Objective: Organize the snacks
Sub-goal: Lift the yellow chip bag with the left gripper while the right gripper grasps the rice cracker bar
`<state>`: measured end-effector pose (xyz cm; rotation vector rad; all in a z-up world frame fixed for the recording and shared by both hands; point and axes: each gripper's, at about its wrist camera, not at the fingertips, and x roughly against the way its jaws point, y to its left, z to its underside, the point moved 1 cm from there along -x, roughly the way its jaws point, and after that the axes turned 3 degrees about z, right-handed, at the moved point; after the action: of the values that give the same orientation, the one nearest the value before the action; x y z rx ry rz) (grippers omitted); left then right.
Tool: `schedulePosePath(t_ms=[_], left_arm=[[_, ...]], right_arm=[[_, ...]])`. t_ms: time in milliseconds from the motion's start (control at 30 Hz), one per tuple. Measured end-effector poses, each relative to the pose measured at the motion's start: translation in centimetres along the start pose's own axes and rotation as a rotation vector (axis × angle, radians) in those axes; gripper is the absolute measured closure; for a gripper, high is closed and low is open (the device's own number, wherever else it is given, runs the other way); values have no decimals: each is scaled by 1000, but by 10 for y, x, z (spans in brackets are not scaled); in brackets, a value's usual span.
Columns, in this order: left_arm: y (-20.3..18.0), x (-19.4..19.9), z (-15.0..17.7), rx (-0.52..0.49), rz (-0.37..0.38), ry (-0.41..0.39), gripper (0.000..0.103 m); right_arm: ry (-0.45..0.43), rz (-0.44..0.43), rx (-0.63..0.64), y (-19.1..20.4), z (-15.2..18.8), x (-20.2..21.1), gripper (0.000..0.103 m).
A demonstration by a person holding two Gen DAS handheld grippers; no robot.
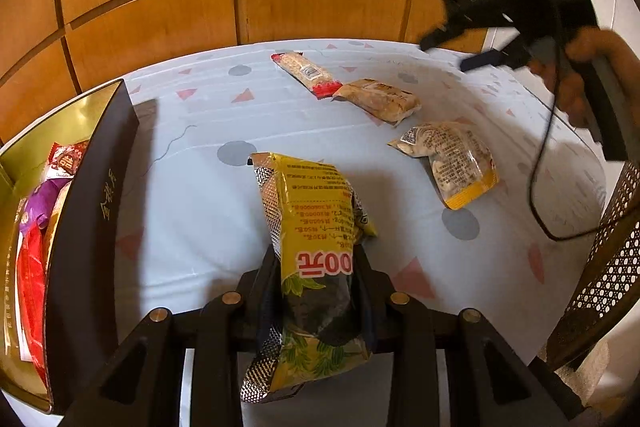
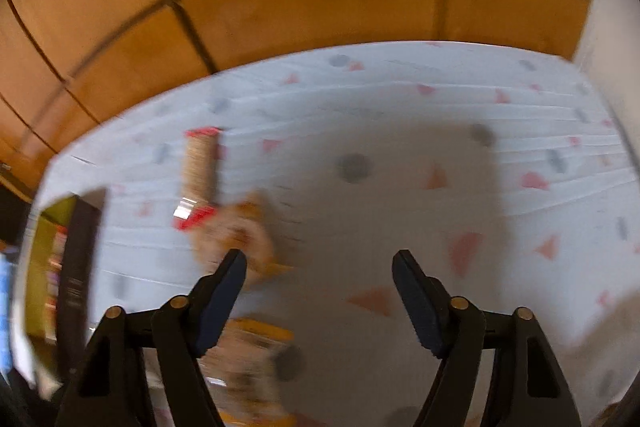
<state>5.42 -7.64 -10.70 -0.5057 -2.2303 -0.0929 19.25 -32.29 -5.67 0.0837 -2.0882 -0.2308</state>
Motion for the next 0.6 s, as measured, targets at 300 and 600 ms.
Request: schedulePosePath(t_ms=[300,600], left_arm=[[1,0,0,2,11,-3,69],[4,1,1,-3,24,-5,69]], right_arm=[[76,-64,152,95,-35,-61,35],[170,17,218,136,-51,-128,54]])
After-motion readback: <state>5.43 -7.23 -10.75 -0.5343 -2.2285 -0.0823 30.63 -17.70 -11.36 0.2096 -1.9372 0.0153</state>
